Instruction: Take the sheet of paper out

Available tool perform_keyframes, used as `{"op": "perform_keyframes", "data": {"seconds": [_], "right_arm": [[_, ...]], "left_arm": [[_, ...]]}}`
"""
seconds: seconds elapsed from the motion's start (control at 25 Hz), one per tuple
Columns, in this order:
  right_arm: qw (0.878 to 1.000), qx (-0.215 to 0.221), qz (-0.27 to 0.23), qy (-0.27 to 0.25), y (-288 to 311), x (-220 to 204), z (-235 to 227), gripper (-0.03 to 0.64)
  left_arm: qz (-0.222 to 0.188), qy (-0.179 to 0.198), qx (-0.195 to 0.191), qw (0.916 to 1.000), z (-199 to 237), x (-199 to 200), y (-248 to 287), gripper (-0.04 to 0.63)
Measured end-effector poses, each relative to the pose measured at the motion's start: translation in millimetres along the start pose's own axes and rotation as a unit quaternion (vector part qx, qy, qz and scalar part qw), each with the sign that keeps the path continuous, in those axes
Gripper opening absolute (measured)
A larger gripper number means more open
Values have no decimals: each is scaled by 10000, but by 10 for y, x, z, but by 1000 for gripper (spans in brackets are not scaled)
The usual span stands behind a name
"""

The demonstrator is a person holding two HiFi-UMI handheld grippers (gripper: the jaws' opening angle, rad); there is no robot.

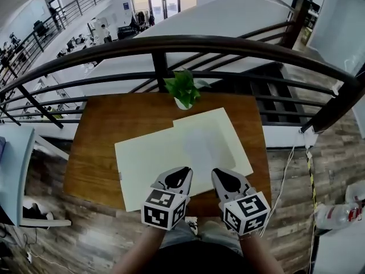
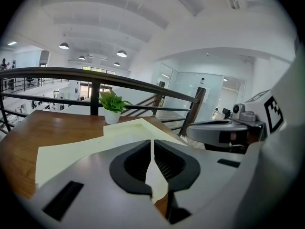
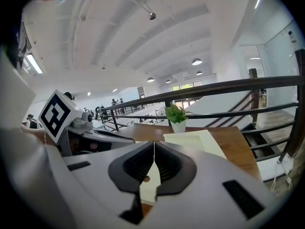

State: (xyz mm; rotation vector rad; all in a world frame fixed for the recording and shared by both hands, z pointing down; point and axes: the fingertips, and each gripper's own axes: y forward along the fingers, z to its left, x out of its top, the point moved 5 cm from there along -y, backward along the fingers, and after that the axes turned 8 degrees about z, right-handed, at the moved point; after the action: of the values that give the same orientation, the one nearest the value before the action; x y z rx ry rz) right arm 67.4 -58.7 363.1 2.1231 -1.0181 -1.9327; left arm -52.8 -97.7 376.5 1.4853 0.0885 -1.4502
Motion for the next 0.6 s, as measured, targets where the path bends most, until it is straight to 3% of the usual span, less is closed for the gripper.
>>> {"op": "perform_keyframes", "data": {"seconds": [0.6], "right_arm": [[9995,-35,263,159,197,-31,-123,28]], "left_arm": [[315,-295,-6,9991,196,-103,168,32]]}}
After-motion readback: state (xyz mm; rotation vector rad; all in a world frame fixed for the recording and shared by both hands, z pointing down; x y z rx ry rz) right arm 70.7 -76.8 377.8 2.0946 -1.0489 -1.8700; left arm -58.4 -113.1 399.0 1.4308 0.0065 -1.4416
